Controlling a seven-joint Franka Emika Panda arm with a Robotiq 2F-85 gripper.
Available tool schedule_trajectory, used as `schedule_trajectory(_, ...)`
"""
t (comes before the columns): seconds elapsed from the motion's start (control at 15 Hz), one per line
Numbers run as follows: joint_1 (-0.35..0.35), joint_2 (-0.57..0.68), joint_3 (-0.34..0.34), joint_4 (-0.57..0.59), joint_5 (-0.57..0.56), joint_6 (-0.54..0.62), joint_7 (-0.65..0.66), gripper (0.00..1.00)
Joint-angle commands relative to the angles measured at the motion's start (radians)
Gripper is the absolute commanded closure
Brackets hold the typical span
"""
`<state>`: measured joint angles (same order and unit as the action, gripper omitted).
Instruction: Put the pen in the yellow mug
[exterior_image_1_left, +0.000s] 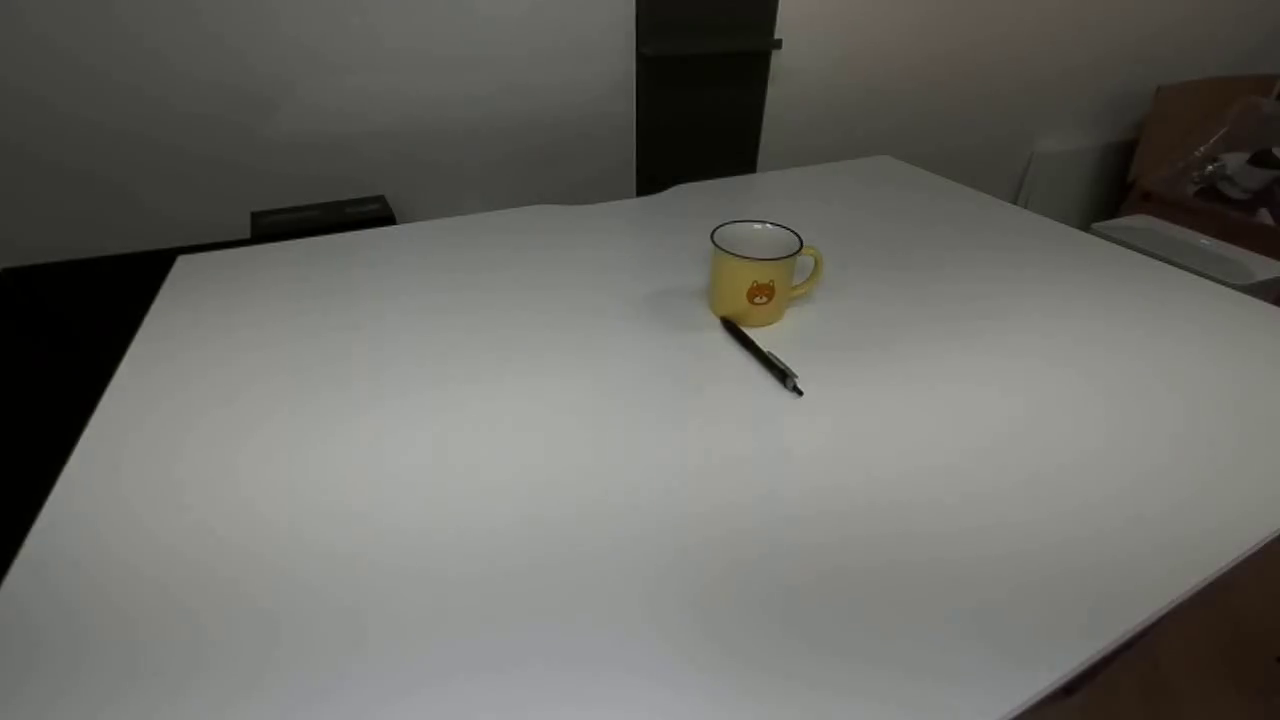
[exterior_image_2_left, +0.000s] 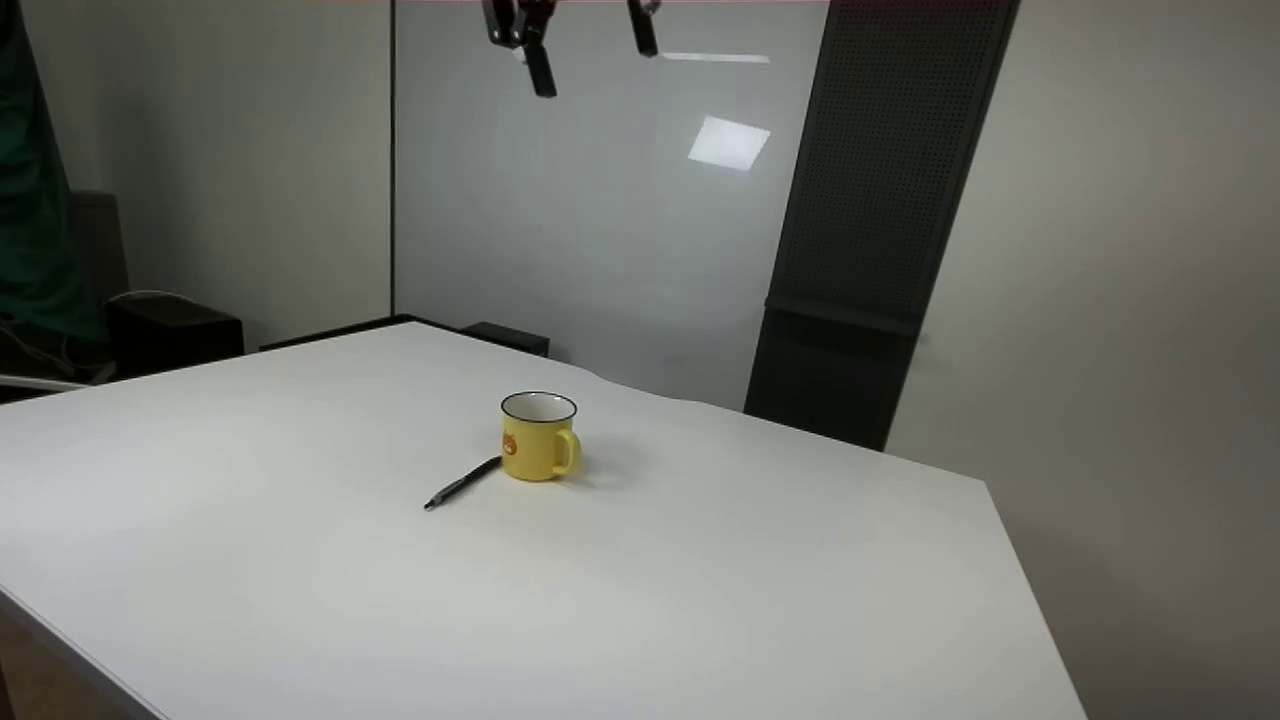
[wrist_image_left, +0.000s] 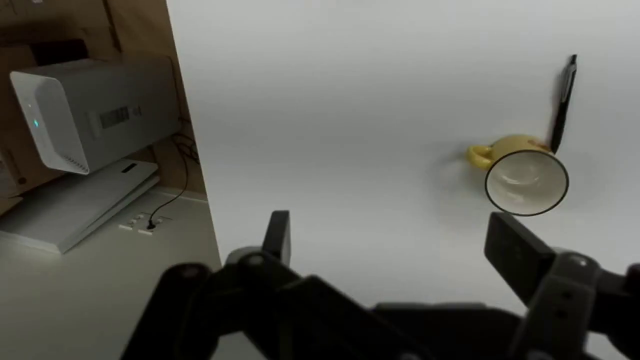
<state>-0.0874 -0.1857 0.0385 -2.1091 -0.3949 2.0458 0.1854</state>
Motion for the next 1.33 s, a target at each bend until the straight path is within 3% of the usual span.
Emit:
schedule_trajectory(0.0, -0.017, 0.137, -0.020, 0.117, -0.099, 0.046, 0.086, 0.00)
schedule_trajectory(0.07, 0.001, 0.063, -0.026, 0.038, -0.055, 0.057, 0.036, 0.00)
schedule_trajectory(0.4, -0.002, 0.133, -0.041, 0.092, -0.085, 0.070, 0.058, 0.00)
schedule_trajectory(0.87, 0.021, 0.330, -0.048, 0.107, 0.185, 0.381, 0.032, 0.00)
schedule_trajectory(1.27, 0.057, 0.500, -0.040, 0.121, 0.320, 0.380, -0.045, 0.00)
